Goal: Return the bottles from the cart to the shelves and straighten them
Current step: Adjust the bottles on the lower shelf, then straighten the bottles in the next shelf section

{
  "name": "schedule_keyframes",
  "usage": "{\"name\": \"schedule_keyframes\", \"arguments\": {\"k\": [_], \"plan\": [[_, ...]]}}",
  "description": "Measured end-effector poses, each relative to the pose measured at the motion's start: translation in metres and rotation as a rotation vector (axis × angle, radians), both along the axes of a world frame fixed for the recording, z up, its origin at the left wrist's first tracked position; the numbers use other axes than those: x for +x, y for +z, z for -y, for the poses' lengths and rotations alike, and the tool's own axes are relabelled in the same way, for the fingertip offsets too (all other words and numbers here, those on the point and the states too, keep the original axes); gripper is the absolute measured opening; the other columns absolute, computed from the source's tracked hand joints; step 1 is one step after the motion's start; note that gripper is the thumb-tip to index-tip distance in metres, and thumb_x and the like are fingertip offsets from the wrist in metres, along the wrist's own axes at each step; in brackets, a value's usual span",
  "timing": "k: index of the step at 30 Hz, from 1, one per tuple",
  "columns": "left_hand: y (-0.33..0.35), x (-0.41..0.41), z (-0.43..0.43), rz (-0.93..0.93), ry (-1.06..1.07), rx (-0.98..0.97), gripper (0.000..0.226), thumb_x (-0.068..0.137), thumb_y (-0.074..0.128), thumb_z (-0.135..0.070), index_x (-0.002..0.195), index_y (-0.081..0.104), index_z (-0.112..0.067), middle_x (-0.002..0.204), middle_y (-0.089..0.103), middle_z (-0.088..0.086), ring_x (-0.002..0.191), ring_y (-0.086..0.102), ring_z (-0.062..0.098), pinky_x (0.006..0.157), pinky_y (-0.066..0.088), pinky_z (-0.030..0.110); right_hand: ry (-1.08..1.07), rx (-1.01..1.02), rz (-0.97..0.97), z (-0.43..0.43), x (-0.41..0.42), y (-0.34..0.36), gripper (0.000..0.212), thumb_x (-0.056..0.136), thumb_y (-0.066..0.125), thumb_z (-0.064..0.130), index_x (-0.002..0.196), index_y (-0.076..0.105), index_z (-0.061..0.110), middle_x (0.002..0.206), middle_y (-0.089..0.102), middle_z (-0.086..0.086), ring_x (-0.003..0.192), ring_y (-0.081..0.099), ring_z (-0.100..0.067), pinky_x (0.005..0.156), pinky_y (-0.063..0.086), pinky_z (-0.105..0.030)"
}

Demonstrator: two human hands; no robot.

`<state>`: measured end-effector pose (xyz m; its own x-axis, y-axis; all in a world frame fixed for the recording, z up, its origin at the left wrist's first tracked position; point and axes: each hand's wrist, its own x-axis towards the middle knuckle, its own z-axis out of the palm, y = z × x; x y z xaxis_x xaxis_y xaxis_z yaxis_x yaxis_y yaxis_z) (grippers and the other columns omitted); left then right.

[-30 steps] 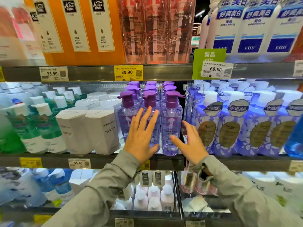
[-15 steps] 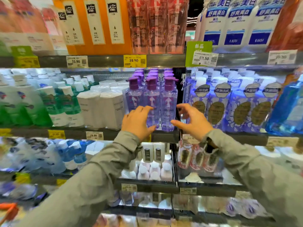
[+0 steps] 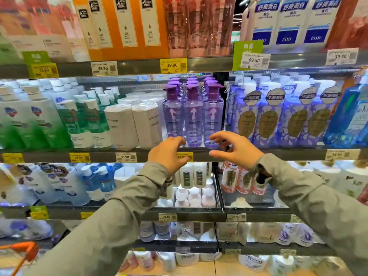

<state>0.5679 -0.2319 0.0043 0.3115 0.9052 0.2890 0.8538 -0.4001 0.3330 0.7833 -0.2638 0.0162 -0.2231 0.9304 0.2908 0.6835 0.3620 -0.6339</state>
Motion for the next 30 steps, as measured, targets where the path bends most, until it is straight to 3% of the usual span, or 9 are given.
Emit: {"name": "schedule_keyframes", "arguments": {"k": [2,4,10,13,16,21,25,30], "plan": [[-0.009,-0.011,0.001,0.025,-0.024,-0.016,0.044,0.083,0.068,-0.036,0.123,0.052,-0.025,0.123,0.057,-0.002,0.112,0.055,0.019,0.093,0.047,0.038,0.007,-0.012,-0.006,0.0,-0.01,-0.008,0.043,0.085,0.069,0.027,0.124,0.055,0.018,0.122,0.057,-0.005,0.109,0.054,-0.018,0.095,0.045,-0.031],[-0.02,-0.021,0.002,0.041,-0.041,-0.019,0.045,0.083,0.068,-0.035,0.123,0.053,-0.023,0.122,0.057,-0.002,0.112,0.055,0.018,0.094,0.046,0.038,0.001,-0.016,-0.025,0.001,-0.019,-0.016,0.043,0.085,0.069,0.025,0.125,0.055,0.016,0.121,0.058,-0.003,0.112,0.053,-0.018,0.097,0.043,-0.031],[-0.067,-0.026,-0.013,0.111,-0.063,-0.044,0.044,0.083,0.068,-0.033,0.123,0.052,-0.023,0.123,0.054,-0.001,0.111,0.054,0.02,0.092,0.046,0.039,0.008,-0.033,-0.049,-0.017,-0.024,-0.058,0.041,0.083,0.071,0.024,0.12,0.057,0.019,0.113,0.057,0.006,0.107,0.055,-0.009,0.083,0.041,-0.004],[-0.105,-0.017,-0.028,0.166,-0.066,-0.021,0.042,0.084,0.068,-0.032,0.123,0.052,-0.026,0.125,0.053,-0.006,0.112,0.054,0.018,0.091,0.047,0.037,-0.01,0.013,-0.036,-0.035,-0.017,-0.093,0.039,0.081,0.073,0.024,0.117,0.059,0.021,0.108,0.058,0.008,0.101,0.056,-0.009,0.078,0.04,-0.001],[-0.15,-0.006,-0.045,0.24,-0.047,0.013,0.041,0.082,0.069,-0.036,0.119,0.054,-0.031,0.124,0.055,-0.008,0.11,0.055,0.017,0.09,0.048,0.042,-0.016,0.029,-0.064,-0.055,-0.008,-0.134,0.04,0.079,0.074,0.026,0.116,0.058,0.026,0.105,0.06,0.005,0.099,0.059,-0.013,0.077,0.044,-0.007],[-0.216,0.006,-0.084,0.278,-0.111,0.042,0.041,0.08,0.073,-0.029,0.117,0.055,-0.024,0.118,0.056,-0.002,0.105,0.056,0.017,0.09,0.047,0.03,-0.011,0.048,-0.049,-0.09,0.009,-0.193,0.043,0.076,0.074,0.031,0.115,0.056,0.027,0.104,0.062,-0.004,0.096,0.061,-0.021,0.079,0.048,-0.022],[-0.252,0.014,-0.119,0.299,-0.1,0.098,0.042,0.079,0.074,-0.028,0.116,0.055,-0.022,0.117,0.057,-0.001,0.105,0.056,0.018,0.093,0.047,0.035,-0.006,0.033,0.042,-0.112,0.023,-0.233,0.044,0.08,0.072,0.032,0.121,0.055,0.028,0.106,0.06,0.007,0.098,0.058,-0.01,0.086,0.049,-0.023],[-0.3,0.029,-0.153,0.292,-0.122,0.21,0.048,0.08,0.073,-0.026,0.123,0.053,-0.019,0.123,0.048,0.001,0.116,0.048,0.019,0.099,0.042,0.032,0.006,0.06,0.0,-0.138,0.029,-0.284,0.041,0.079,0.072,0.033,0.115,0.054,0.033,0.107,0.06,0.003,0.099,0.059,-0.013,0.089,0.049,-0.026]]}}
